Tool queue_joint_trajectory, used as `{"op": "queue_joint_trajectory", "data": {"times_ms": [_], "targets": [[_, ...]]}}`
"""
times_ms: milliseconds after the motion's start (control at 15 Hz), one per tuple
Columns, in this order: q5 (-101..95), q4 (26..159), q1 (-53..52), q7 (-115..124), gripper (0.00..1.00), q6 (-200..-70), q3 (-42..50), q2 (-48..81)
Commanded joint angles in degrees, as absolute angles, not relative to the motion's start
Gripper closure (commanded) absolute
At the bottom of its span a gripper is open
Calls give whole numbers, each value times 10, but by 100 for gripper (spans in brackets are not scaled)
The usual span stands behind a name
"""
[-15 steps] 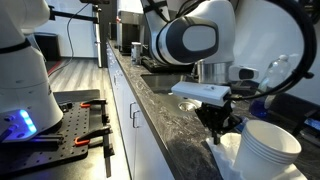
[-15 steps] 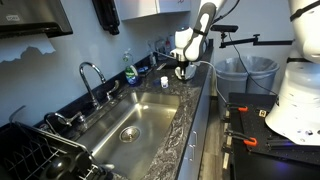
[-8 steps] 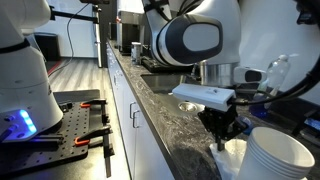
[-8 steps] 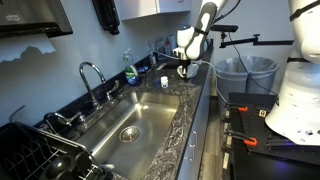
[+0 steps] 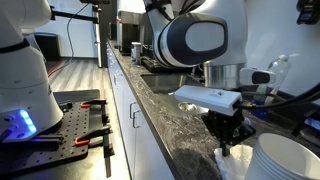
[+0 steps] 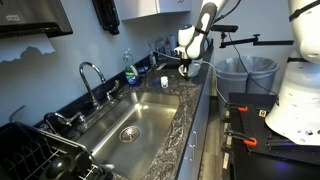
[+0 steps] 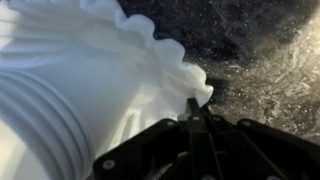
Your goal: Move the white object to the left then to the right
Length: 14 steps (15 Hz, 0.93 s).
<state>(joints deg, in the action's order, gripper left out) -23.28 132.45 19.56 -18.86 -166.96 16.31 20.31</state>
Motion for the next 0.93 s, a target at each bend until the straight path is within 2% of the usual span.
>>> {"op": "queue_joint_trajectory", "data": {"times_ms": [0,67,133,267,733,800,867], "targets": [[-223,1318,199,-209,100,-1678,163,208],[-224,1320,197,-209,74,-1676,164,206],[-228,1322,195,-207,72,-1677,167,204],[-231,1328,192,-205,60,-1680,169,199],[-244,1355,186,-206,7,-1694,174,175],[-247,1358,185,-206,1,-1700,175,171],[-249,1362,183,-205,0,-1705,176,168]]}}
